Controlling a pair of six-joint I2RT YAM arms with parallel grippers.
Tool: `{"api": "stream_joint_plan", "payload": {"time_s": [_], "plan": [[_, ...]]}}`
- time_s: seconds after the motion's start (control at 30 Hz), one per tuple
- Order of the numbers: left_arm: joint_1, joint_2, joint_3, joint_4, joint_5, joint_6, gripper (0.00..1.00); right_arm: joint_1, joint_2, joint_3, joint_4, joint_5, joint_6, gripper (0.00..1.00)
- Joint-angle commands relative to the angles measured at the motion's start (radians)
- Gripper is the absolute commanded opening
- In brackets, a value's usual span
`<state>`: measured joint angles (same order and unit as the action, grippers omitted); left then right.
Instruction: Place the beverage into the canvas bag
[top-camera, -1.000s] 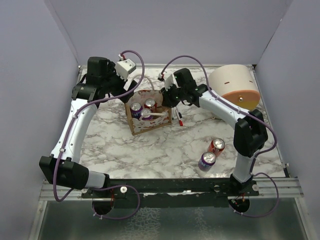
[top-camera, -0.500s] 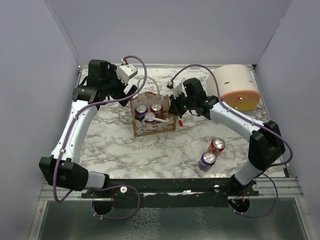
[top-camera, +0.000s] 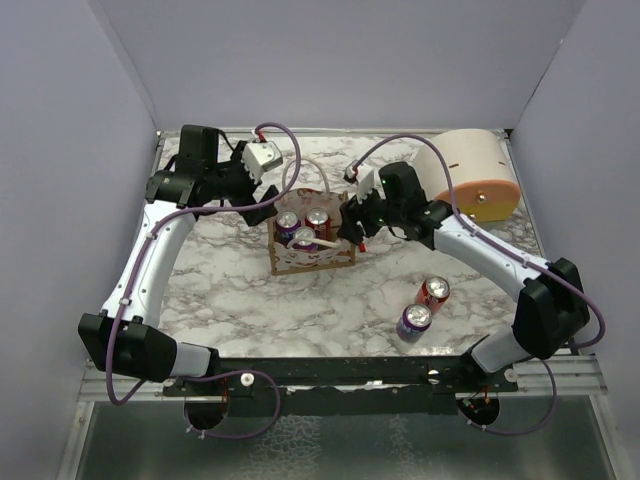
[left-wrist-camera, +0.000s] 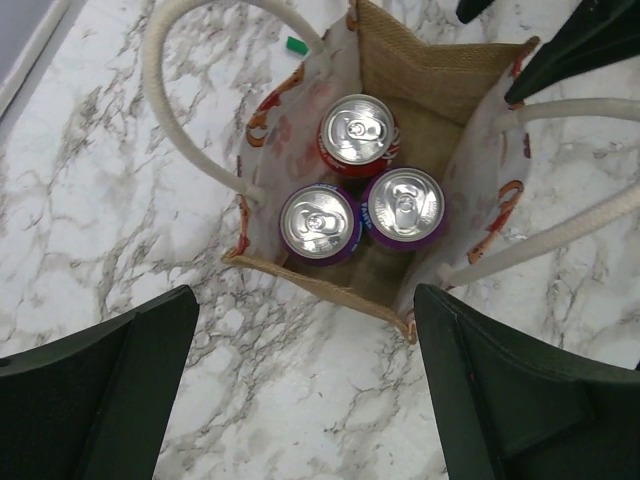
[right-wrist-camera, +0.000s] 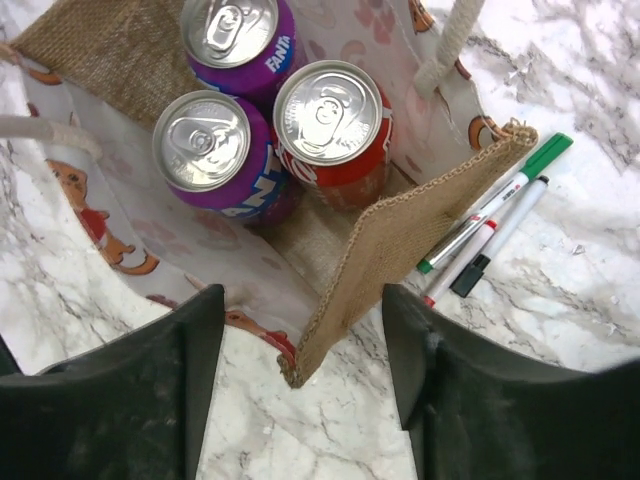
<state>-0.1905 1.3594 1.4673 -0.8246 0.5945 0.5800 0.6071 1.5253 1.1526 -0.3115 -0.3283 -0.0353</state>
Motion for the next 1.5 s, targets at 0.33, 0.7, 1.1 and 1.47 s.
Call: {"api": "stream_joint_plan", "payload": {"time_s": [0.33,0.7,1.1,1.47], "plan": [[-0.063,-0.048,-0.097,-0.146,0.257,0.143,0.85,-0.128,-0.238,-0.004,-0.249,-0.119,-0.314,0.77],[-0.189,0.0,-0.098,-0.098,0.164,0.138,0.82,-0.379,-0.347,0.057,-0.66,-0.112,-0.467,0.79],[-0.213,-0.003,-0.104,-0.099,0.174,0.147,0.83,-0.392,-0.352,-0.035,-0.827,-0.069,-0.522,0.81],[-0.216,-0.016,-0.108,-0.093,0.166,0.147,0.83,-0.39,-0.267,-0.094,-0.868,-0.095,-0.571,0.86]]}}
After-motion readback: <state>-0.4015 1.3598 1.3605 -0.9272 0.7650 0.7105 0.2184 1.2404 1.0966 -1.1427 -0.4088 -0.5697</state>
